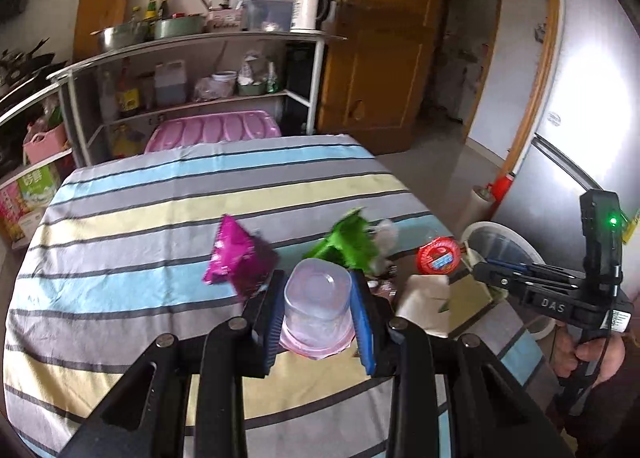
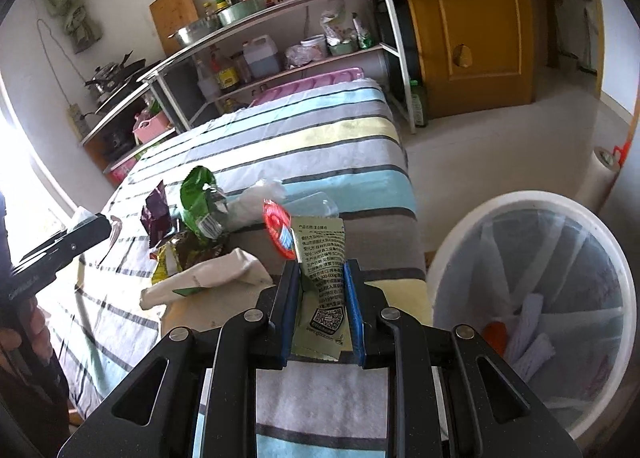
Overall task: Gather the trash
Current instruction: 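Carry the cup and paper packet over the bin and open both tools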
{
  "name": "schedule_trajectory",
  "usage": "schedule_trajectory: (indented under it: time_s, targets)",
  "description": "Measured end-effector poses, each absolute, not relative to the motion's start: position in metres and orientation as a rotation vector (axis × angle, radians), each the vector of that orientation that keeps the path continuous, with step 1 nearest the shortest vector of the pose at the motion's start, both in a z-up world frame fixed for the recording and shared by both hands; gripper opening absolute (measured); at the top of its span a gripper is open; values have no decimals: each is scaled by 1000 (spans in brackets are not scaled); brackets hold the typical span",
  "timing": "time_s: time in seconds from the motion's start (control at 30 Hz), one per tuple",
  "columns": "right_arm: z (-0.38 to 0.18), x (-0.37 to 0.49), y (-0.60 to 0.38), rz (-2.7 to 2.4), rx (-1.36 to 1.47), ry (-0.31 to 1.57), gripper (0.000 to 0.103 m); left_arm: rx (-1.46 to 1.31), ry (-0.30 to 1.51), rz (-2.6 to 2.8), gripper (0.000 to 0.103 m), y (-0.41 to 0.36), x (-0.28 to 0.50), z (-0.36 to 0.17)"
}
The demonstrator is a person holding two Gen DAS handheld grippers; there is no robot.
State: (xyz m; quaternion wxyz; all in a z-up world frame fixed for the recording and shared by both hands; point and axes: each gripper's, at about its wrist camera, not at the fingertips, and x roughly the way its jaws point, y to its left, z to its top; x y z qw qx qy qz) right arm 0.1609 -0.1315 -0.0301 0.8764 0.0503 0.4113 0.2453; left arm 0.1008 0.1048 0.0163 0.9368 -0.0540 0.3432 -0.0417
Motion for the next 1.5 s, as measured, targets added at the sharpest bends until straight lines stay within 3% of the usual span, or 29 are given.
schedule_trajectory:
  time_s: [0.93,1.5]
  targets:
    - [-3,128,-252,270,164,759,23,35,701,-397,33,-72,136,29]
    - [-45,144,-307,135,160,871,28,71,810,-474,33,-145,158,0]
